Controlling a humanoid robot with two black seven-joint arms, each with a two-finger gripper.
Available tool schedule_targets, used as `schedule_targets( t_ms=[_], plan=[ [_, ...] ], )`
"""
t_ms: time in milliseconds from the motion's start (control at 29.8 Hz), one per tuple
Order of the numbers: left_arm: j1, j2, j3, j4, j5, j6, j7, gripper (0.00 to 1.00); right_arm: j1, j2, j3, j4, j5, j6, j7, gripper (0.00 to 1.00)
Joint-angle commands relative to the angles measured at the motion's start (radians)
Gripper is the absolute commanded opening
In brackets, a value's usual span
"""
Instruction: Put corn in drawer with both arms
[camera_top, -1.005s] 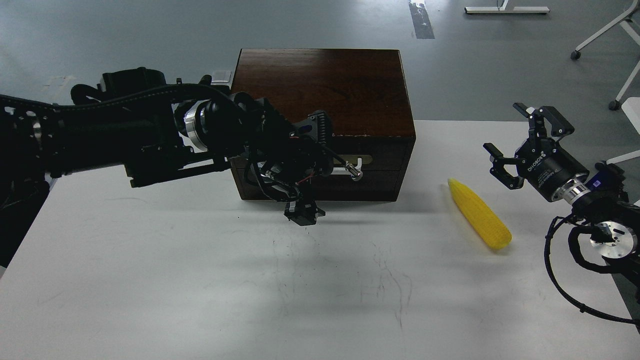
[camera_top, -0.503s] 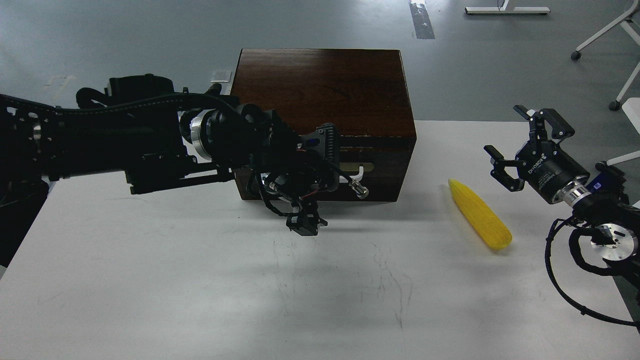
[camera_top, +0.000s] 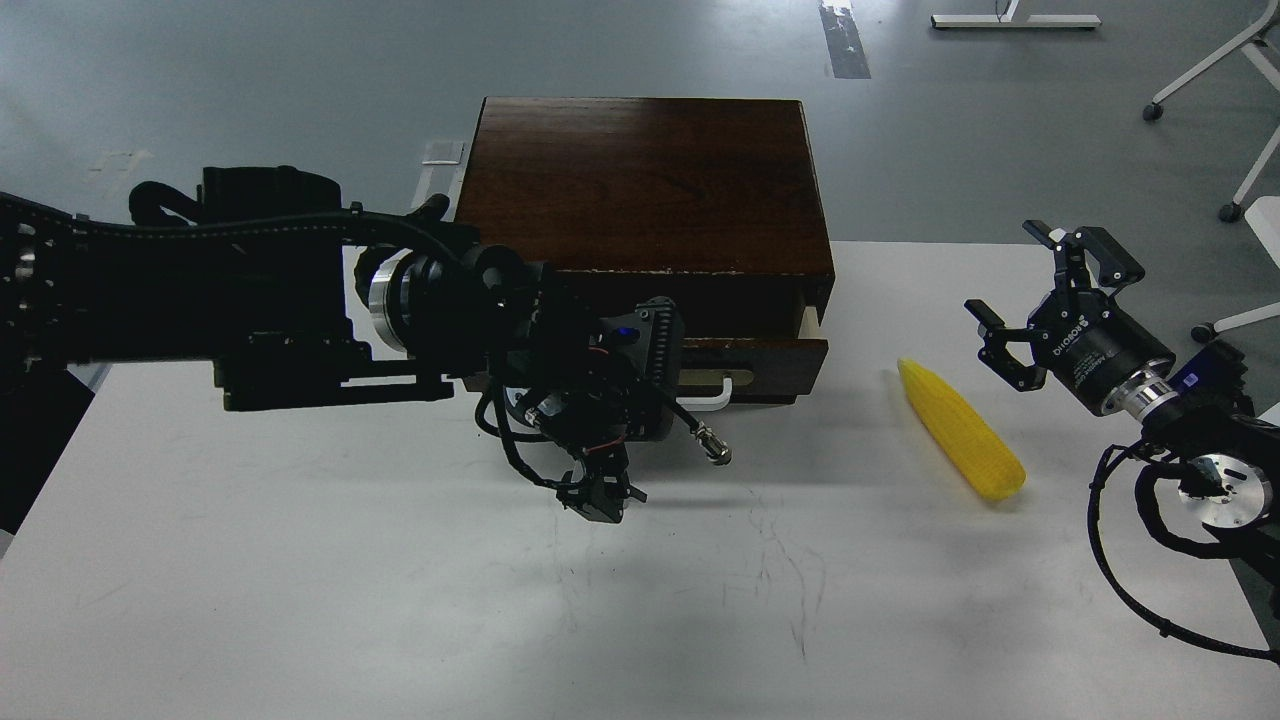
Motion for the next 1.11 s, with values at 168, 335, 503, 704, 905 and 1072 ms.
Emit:
schedule_targets(
  t_ms=[168, 335, 503, 704, 905, 1072],
  plan=[
    [-0.002, 0.019, -0.003, -0.055, -0.001, 0.000, 0.000, 0.98, 0.000, -0.003, -0.001, 0.000, 0.000, 0.000, 0.000, 1.00],
    [-0.002, 0.027, -0.003, -0.068, -0.001, 0.000, 0.000, 0.98, 0.000, -0.003, -0.002, 0.000, 0.000, 0.000, 0.000, 1.00],
    [-0.034, 0.032, -0.003, -0.062, -0.003, 0.000, 0.000, 0.98, -0.003, -0.001, -0.002, 0.002, 0.000, 0.000, 0.000, 1.00],
    [-0.049, 0.053, -0.007, -0.065, -0.003, 0.000, 0.000, 0.98, -0.003, -0.001, -0.002, 0.003, 0.000, 0.000, 0.000, 1.00],
    [-0.052, 0.085, -0.013, -0.073, -0.004, 0.000, 0.000, 0.98, -0.005, -0.003, -0.002, 0.005, 0.000, 0.000, 0.000, 1.00],
    [-0.074, 0.174, -0.079, -0.156, -0.064, 0.000, 0.000, 0.98, -0.005, -0.004, -0.002, 0.005, 0.000, 0.000, 0.000, 1.00]
  ],
)
